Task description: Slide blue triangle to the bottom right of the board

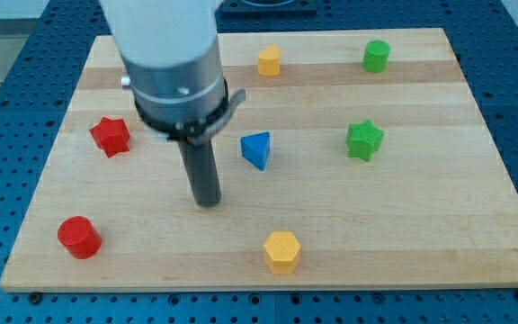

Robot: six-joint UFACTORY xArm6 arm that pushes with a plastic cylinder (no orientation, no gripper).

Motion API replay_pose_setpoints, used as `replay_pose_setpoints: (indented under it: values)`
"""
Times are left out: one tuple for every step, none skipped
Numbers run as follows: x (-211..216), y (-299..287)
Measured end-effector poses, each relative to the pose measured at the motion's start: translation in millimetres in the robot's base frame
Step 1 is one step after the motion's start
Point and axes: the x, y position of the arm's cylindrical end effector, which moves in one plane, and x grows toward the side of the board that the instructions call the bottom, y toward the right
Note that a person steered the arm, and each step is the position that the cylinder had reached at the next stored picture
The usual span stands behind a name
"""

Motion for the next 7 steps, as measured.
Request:
replay_pose_setpoints:
  values:
    - [-42,12]
    - [-72,20]
    - [-63,84]
    - [-42,98]
    - [-40,131]
    - [-40,145]
    - [-69,93]
